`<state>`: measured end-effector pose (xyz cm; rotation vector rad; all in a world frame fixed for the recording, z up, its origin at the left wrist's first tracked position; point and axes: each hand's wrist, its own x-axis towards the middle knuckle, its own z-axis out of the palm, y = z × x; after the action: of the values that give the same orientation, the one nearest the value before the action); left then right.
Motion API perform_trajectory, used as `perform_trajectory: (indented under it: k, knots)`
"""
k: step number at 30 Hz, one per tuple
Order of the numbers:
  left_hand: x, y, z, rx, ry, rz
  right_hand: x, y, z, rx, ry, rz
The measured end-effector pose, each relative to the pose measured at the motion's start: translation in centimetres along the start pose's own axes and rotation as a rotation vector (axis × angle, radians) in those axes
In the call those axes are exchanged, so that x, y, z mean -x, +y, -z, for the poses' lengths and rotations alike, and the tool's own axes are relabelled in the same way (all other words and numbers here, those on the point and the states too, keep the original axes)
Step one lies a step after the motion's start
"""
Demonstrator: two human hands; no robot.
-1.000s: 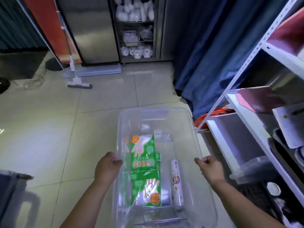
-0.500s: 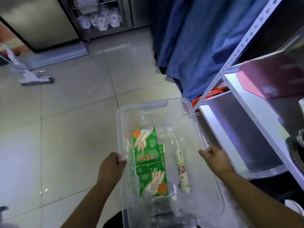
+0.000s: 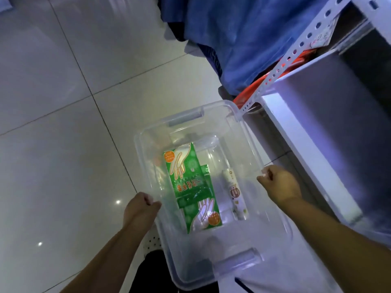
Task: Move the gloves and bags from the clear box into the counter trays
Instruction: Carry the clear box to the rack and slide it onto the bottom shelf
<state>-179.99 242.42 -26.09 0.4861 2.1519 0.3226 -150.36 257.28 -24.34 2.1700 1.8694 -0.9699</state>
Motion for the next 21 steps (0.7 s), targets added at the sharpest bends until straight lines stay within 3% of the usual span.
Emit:
perform_trajectory:
  k: [10, 21]
  knots:
    - [-9.0, -1.0, -9.5, -0.075, -0.034, -0.011, -9.8, 3.3, -6.1, 0.01, 0.119, -0.088]
    - [-9.1, 0.0, -10.7, -0.119, 0.001, -0.054, -11.3, 5.2, -7.2, 0.007, 0.177, -0.135]
